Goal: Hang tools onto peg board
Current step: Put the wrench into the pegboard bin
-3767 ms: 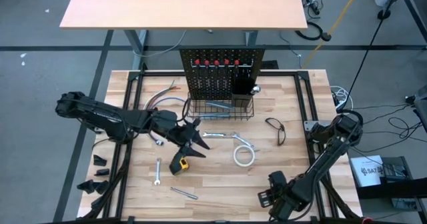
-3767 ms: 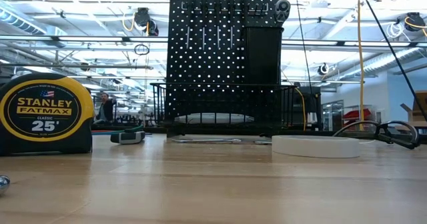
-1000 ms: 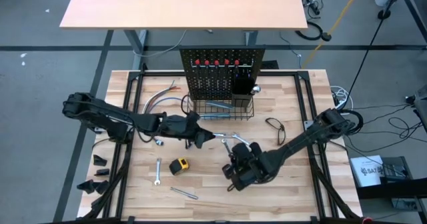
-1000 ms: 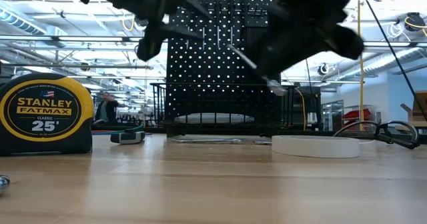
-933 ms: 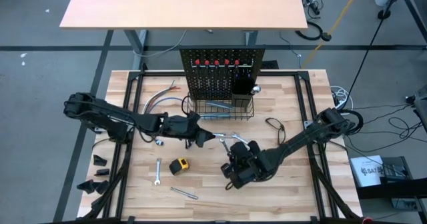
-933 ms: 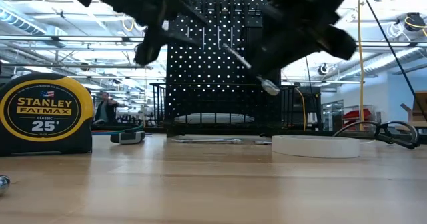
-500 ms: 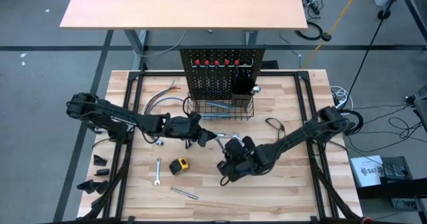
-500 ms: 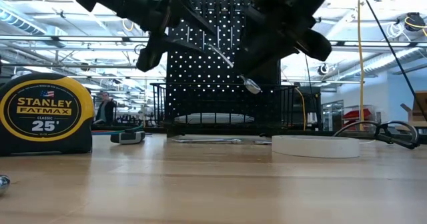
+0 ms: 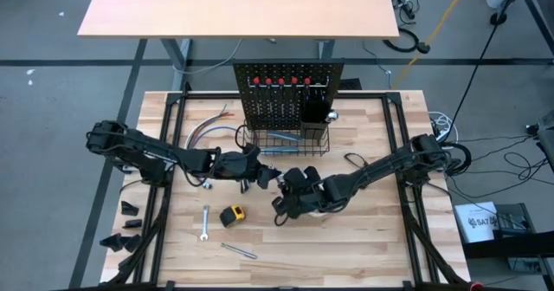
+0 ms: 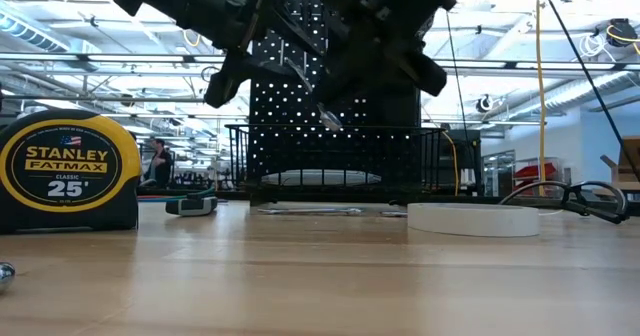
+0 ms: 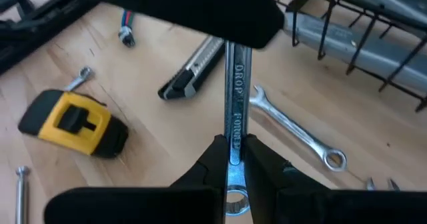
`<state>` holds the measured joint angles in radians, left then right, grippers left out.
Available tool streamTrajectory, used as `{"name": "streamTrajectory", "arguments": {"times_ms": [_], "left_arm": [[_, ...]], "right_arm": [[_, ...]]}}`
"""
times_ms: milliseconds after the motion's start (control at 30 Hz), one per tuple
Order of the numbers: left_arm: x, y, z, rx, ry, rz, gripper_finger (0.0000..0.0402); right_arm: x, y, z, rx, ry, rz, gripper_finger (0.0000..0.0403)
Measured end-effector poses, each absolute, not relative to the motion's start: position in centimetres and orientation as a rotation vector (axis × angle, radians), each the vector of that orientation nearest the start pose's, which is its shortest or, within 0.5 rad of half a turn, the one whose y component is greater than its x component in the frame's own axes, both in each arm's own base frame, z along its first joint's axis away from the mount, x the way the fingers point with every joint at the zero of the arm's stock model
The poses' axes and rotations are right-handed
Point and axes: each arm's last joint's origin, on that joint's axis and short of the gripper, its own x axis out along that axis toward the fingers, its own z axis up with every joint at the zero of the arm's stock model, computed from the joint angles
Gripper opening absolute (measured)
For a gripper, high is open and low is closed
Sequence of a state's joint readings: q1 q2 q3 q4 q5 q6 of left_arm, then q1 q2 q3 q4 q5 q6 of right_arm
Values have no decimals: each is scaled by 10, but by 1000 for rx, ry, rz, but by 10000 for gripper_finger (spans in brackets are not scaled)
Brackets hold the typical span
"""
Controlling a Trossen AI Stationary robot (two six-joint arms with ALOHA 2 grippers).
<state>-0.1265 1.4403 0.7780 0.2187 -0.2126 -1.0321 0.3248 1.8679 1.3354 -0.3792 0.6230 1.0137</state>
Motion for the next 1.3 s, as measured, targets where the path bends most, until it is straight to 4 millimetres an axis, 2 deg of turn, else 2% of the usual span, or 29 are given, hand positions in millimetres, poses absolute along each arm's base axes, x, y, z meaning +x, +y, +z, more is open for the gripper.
{"name": "streamTrajectory", "arguments": {"times_ms": [100, 200, 300, 400, 433, 600, 767, 900, 1100, 1300], "left_arm": [[301, -31, 221, -935, 340, 318, 158], [301, -31, 221, -932, 335, 328, 138], [301, -31, 221, -908, 335, 329, 90], [301, -30, 221, -880, 331, 341, 23], [300, -30, 221, -871, 332, 341, 15], [299, -30, 223, -849, 328, 335, 7], [298, -30, 231, -839, 295, 315, 6], [291, -28, 239, -793, 290, 321, 5], [269, -24, 261, -650, 328, 367, 5], [239, -18, 294, -508, 333, 428, 5]], "right_arm": [[383, 107, 213, 542, 558, -636, 23], [383, 106, 213, 546, 552, -635, 23], [383, 106, 214, 546, 548, -636, 23], [383, 106, 214, 545, 545, -638, 23], [383, 106, 214, 543, 546, -637, 22], [382, 106, 217, 518, 552, -624, 19], [374, 103, 237, 471, 547, -581, 38], [356, 100, 265, 502, 589, -502, 77], [317, 97, 303, 566, 728, -331, 133], [271, 93, 333, 559, 773, -334, 156]]}}
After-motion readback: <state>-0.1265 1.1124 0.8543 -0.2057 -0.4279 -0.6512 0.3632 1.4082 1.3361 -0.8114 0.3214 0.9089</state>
